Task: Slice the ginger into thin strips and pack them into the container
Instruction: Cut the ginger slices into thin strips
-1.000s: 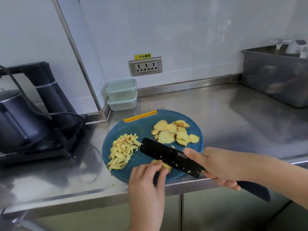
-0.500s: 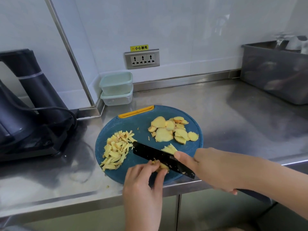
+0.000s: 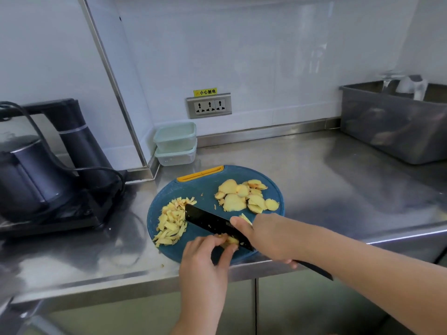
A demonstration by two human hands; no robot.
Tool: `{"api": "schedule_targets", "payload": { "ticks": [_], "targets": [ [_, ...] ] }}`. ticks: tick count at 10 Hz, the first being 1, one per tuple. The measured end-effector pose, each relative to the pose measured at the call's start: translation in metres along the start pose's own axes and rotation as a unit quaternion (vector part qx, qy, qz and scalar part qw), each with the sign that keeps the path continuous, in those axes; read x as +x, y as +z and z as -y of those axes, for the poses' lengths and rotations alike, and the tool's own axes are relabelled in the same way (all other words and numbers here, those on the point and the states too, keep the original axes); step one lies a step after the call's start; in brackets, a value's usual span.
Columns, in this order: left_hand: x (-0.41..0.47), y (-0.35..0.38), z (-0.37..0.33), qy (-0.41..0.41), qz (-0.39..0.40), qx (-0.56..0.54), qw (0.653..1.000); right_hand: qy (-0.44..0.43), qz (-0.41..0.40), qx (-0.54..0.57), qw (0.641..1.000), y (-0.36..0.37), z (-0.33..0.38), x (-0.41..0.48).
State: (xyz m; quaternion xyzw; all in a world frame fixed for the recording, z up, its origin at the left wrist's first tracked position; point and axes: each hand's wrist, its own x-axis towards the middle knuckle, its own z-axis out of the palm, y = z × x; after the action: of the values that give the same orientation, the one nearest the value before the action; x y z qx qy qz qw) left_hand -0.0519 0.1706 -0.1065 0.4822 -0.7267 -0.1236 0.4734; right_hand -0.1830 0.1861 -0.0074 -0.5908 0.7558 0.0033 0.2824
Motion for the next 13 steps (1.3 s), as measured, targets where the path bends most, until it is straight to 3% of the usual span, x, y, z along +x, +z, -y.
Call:
{"api": "schedule_targets", "payload": {
  "ticks": [2,3,4,6,10,13],
  "targets": [
    [0.002,-0.004,-0.003,0.021,0.014,0.028,0.999,0.025,-0.007,0.002,1.0,-0.001,-0.023,-0.017],
    [0.001,-0.005,-0.005,0.019,0.026,0.028,0.999,0.014,-0.08,0.01,0.997,0.002,-0.04,-0.038],
    [0.001,-0.006,-0.002,0.023,0.037,0.021,0.999,0.006,-0.077,0.026,0.997,0.006,-0.054,-0.037],
    [0.0,-0.005,-0.003,0.021,0.025,0.009,0.999,0.108,0.028,0.099,0.989,0.005,-0.053,-0.032],
    [-0.003,-0.001,0.002,0.04,0.001,0.011,0.999,0.038,0.02,0.078,0.996,-0.009,-0.055,-0.033],
    [-0.004,0.0,0.001,0.039,0.002,0.024,0.999,0.029,0.064,0.165,0.984,-0.004,-0.058,-0.032]
  ]
}}
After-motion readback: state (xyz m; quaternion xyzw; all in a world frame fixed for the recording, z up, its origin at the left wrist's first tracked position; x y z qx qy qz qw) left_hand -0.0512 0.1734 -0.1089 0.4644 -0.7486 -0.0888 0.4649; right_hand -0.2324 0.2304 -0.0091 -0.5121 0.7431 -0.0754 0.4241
